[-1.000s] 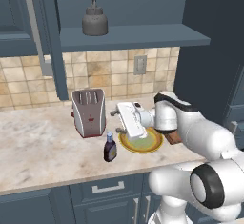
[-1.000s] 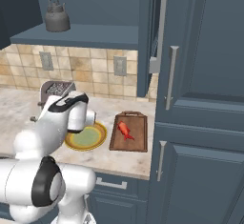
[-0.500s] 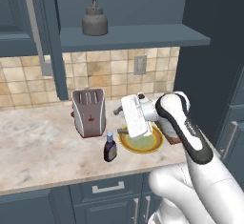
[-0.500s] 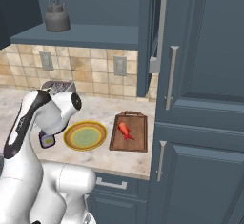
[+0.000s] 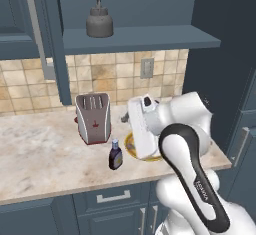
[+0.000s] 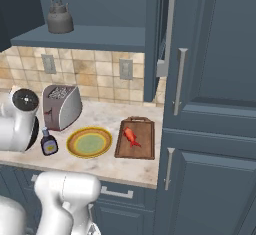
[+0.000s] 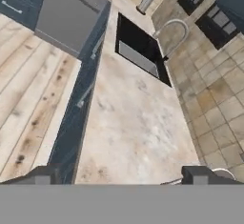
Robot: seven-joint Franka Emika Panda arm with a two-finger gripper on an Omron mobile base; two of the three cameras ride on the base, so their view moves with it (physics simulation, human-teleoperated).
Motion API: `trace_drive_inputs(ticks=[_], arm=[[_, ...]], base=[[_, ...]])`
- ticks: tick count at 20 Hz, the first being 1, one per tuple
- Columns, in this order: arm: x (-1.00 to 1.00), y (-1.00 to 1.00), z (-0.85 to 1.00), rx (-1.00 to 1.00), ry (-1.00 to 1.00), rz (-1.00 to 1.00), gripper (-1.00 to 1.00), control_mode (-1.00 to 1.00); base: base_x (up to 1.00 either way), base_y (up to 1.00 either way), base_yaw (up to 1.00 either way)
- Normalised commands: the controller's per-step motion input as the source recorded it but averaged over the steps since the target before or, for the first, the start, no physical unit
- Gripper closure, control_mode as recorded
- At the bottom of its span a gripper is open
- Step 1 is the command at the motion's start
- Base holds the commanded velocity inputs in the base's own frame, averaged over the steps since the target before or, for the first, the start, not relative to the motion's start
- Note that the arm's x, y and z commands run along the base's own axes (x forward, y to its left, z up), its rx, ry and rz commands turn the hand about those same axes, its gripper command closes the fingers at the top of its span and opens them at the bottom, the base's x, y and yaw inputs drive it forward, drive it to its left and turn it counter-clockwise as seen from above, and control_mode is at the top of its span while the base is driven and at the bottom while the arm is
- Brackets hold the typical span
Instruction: Pick the fish from the plate and place it on the cutting board. Then pick the condiment bottle from the cabinet and place it next to the cutting board.
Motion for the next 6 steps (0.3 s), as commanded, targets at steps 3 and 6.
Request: trace_drive_inputs(ticks=[3,6], arm=[[-0.55,0.00,-0.06,-0.27,-0.51,0.00,-1.00,-1.00],[-0.52,-0.06,-0.03,-0.21,-0.59,0.03,-1.00,-1.00]], base=[[0.00,0.00,0.00],[0.00,0.00,0.00]])
